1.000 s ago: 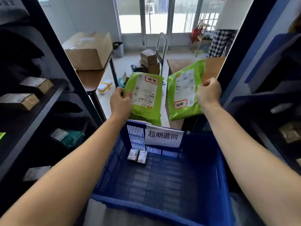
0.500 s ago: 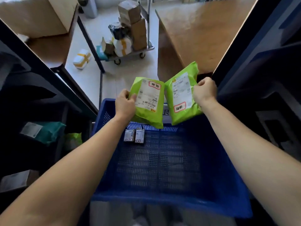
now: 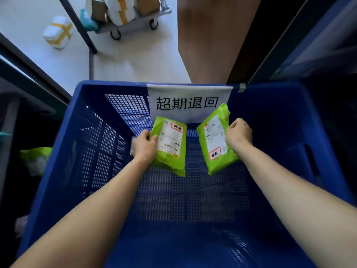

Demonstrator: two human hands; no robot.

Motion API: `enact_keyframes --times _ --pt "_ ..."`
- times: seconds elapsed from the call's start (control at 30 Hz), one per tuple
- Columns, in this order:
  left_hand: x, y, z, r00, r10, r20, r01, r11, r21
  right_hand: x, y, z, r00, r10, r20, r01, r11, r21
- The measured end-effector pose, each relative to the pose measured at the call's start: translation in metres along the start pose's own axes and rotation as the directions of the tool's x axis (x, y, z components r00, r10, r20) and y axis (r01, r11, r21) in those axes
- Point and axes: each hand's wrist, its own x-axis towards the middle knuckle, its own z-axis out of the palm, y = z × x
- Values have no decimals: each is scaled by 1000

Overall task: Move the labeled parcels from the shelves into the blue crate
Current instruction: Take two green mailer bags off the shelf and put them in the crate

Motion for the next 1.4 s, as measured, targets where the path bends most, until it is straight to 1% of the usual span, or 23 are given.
enact_keyframes --times 0.17,0.27,0.43,0.57,0.63,0.7,0.8,1.0,1.1,1.2,1.27,1.4 --pt "34 -45 54 1000 -21 18 21 1000 8 39 41 63 999 19 27 -19 1000 11" --pt "58 -73 84 998 -48 47 49 999 -17 60 62 95 999 31 39 -32 999 26" --pt "89 -104 120 997 -60 41 60 998 2 90 92 137 997 75 27 -77 995 70" --pt "114 -124 148 997 -55 51 56 998 -18 118 115 167 993 114 33 -117 988 105" --pt "128 -135 163 991 -97 97 100 995 -25 134 128 184 986 147 78 -155 981 118" --pt "136 -143 175 975 -171 141 173 985 -5 143 140 198 962 210 172 -221 974 48" --pt "140 -152 186 972 -154 176 151 988 33 148 152 211 933 239 270 -240 970 -30" --pt "128 -155 198 963 -150 226 137 988 73 142 161 222 924 233 303 -246 969 3" --pt "125 -161 206 944 -179 276 166 984 72 142 165 225 920 233 315 -248 969 10" --pt "120 -175 216 903 -257 343 248 966 72 139 172 235 905 238 353 -253 967 -2" --pt "118 -188 223 876 -300 379 303 951 52 136 178 246 890 242 386 -269 963 17" --pt "116 -207 234 838 -353 416 367 929 49 130 191 270 868 255 426 -316 945 79"
